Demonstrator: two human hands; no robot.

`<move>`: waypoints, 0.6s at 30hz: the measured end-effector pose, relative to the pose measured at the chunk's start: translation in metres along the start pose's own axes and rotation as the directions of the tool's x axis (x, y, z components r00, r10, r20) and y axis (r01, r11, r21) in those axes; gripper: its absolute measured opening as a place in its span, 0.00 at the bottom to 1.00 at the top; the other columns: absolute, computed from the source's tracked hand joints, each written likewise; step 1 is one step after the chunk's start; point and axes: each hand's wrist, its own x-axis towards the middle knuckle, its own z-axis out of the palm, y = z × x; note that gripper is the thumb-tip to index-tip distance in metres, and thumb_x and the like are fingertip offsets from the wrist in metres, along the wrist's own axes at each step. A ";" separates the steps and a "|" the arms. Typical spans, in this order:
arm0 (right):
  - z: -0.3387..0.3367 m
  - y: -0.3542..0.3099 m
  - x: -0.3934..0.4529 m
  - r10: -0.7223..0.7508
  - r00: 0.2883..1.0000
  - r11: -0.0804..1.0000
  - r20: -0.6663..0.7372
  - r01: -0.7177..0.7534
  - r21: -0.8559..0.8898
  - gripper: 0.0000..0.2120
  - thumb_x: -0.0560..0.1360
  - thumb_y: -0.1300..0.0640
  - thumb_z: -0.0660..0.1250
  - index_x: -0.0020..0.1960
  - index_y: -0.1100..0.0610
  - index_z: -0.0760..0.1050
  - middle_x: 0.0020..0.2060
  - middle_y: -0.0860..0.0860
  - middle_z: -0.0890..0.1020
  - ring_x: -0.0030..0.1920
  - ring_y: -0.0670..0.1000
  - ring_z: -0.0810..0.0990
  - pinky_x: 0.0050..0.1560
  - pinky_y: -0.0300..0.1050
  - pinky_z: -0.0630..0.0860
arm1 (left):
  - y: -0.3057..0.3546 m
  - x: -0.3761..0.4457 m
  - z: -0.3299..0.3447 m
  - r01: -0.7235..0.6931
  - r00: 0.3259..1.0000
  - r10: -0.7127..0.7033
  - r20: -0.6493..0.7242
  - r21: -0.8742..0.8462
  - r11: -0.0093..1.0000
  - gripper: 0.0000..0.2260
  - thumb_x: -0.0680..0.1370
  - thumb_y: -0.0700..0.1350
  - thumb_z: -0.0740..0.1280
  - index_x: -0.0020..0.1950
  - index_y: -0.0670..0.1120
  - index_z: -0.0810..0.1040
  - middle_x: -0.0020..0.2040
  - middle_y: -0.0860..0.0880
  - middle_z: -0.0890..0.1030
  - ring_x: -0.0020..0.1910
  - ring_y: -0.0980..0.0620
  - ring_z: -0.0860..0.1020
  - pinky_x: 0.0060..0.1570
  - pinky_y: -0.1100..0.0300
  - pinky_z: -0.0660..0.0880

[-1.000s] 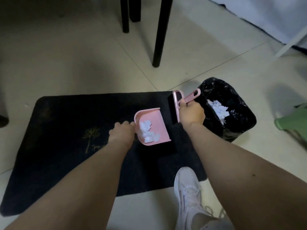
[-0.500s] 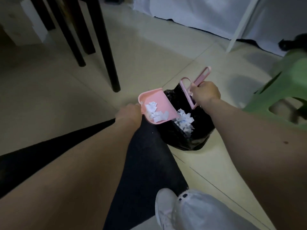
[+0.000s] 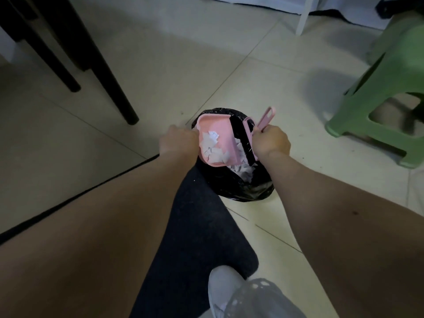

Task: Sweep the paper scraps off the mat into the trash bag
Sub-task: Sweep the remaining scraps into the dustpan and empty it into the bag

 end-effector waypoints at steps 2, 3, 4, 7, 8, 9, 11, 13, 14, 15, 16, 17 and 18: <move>0.002 0.005 0.001 0.018 1.000 1.000 -0.006 -0.018 0.011 0.16 0.81 0.48 0.55 0.49 0.57 0.76 0.43 0.54 0.79 0.44 0.57 0.76 0.43 0.43 0.67 | 0.004 0.004 -0.005 -0.026 0.999 0.027 -0.028 0.051 0.998 0.17 0.76 0.37 0.61 0.64 0.46 0.71 0.57 0.45 0.74 0.59 0.44 0.71 0.42 0.55 0.67; 0.002 0.007 0.001 0.023 1.000 1.000 -0.002 -0.023 0.013 0.16 0.81 0.48 0.54 0.48 0.57 0.76 0.41 0.54 0.78 0.42 0.57 0.75 0.42 0.43 0.67 | 0.006 0.005 -0.007 -0.037 0.998 0.040 -0.043 0.070 0.997 0.16 0.76 0.37 0.61 0.64 0.45 0.71 0.57 0.45 0.74 0.60 0.44 0.71 0.42 0.55 0.67; 0.001 0.008 0.002 0.030 1.000 0.999 0.002 -0.030 0.015 0.16 0.81 0.48 0.54 0.46 0.56 0.75 0.40 0.53 0.77 0.41 0.56 0.74 0.42 0.43 0.67 | 0.008 0.006 -0.009 -0.049 0.997 0.054 -0.057 0.086 0.995 0.16 0.76 0.37 0.61 0.64 0.45 0.71 0.58 0.45 0.74 0.60 0.44 0.71 0.42 0.55 0.67; 0.003 0.010 0.003 0.039 0.999 0.999 0.007 -0.039 0.027 0.15 0.80 0.47 0.54 0.42 0.54 0.72 0.39 0.52 0.76 0.40 0.56 0.73 0.42 0.43 0.67 | 0.014 0.008 -0.019 -0.099 0.986 0.116 -0.117 0.139 0.985 0.15 0.76 0.37 0.61 0.63 0.44 0.71 0.58 0.45 0.74 0.61 0.43 0.70 0.41 0.55 0.66; 0.004 0.010 0.002 0.041 0.999 0.999 0.009 -0.041 0.030 0.15 0.80 0.47 0.54 0.42 0.54 0.72 0.39 0.52 0.76 0.40 0.56 0.73 0.42 0.43 0.67 | 0.015 0.008 -0.022 -0.127 0.980 0.149 -0.135 0.161 0.979 0.15 0.76 0.36 0.61 0.63 0.44 0.72 0.58 0.45 0.74 0.61 0.43 0.70 0.41 0.55 0.65; 0.005 0.011 0.002 0.039 0.999 0.999 0.008 -0.039 0.027 0.15 0.80 0.47 0.54 0.42 0.54 0.72 0.38 0.52 0.75 0.40 0.56 0.73 0.42 0.43 0.67 | 0.017 0.007 -0.026 -0.151 0.973 0.178 -0.150 0.179 0.972 0.15 0.76 0.36 0.60 0.62 0.43 0.72 0.59 0.45 0.75 0.61 0.43 0.70 0.42 0.55 0.65; 0.004 0.012 0.001 0.031 1.000 0.999 0.005 -0.031 0.024 0.15 0.80 0.47 0.54 0.42 0.55 0.72 0.37 0.52 0.75 0.41 0.57 0.73 0.42 0.43 0.66 | 0.020 0.006 -0.030 -0.199 0.952 0.245 -0.183 0.237 0.951 0.15 0.76 0.36 0.60 0.62 0.43 0.72 0.58 0.45 0.75 0.60 0.43 0.71 0.43 0.55 0.64; 0.003 0.011 -0.001 0.029 1.000 0.999 0.001 -0.029 0.028 0.16 0.81 0.48 0.53 0.42 0.56 0.72 0.35 0.51 0.74 0.40 0.57 0.73 0.42 0.43 0.65 | 0.023 0.005 -0.032 -0.226 0.934 0.290 -0.211 0.279 0.933 0.15 0.75 0.36 0.61 0.62 0.44 0.73 0.57 0.45 0.75 0.58 0.44 0.71 0.42 0.55 0.65; 0.002 0.011 -0.001 0.031 1.000 0.999 -0.001 -0.030 0.029 0.17 0.81 0.47 0.53 0.41 0.56 0.72 0.34 0.51 0.73 0.39 0.56 0.72 0.42 0.43 0.65 | 0.024 0.005 -0.033 -0.230 0.927 0.302 -0.223 0.298 0.926 0.15 0.75 0.36 0.62 0.61 0.44 0.73 0.57 0.45 0.75 0.57 0.44 0.72 0.43 0.55 0.65; 0.002 0.011 -0.001 0.032 0.999 0.999 -0.006 -0.031 0.031 0.18 0.81 0.47 0.52 0.41 0.56 0.71 0.34 0.51 0.72 0.39 0.56 0.71 0.42 0.43 0.65 | 0.024 0.006 -0.032 -0.232 0.925 0.306 -0.226 0.303 0.924 0.16 0.74 0.36 0.62 0.61 0.44 0.73 0.56 0.45 0.75 0.57 0.45 0.72 0.43 0.55 0.66; 0.002 0.011 -0.001 0.032 0.999 0.999 -0.012 -0.032 0.032 0.18 0.81 0.47 0.52 0.41 0.56 0.72 0.34 0.51 0.73 0.39 0.56 0.72 0.42 0.43 0.65 | 0.024 0.005 -0.032 -0.236 0.925 0.309 -0.220 0.303 0.923 0.16 0.74 0.36 0.63 0.61 0.43 0.73 0.56 0.45 0.75 0.56 0.44 0.73 0.42 0.55 0.66; 0.002 0.011 0.000 0.032 0.999 0.999 -0.018 -0.031 0.034 0.18 0.81 0.47 0.53 0.41 0.56 0.72 0.36 0.52 0.74 0.39 0.56 0.72 0.42 0.43 0.66 | 0.024 0.004 -0.032 -0.230 0.930 0.300 -0.213 0.301 0.926 0.15 0.74 0.35 0.62 0.60 0.43 0.73 0.56 0.45 0.76 0.55 0.44 0.74 0.42 0.55 0.65; 0.003 0.011 0.000 0.031 0.999 0.999 -0.028 -0.030 0.038 0.17 0.81 0.47 0.53 0.42 0.56 0.72 0.37 0.52 0.75 0.39 0.56 0.73 0.42 0.43 0.66 | 0.024 0.002 -0.031 -0.212 0.941 0.272 -0.201 0.275 0.938 0.14 0.74 0.34 0.62 0.59 0.42 0.74 0.55 0.44 0.76 0.54 0.44 0.75 0.41 0.55 0.65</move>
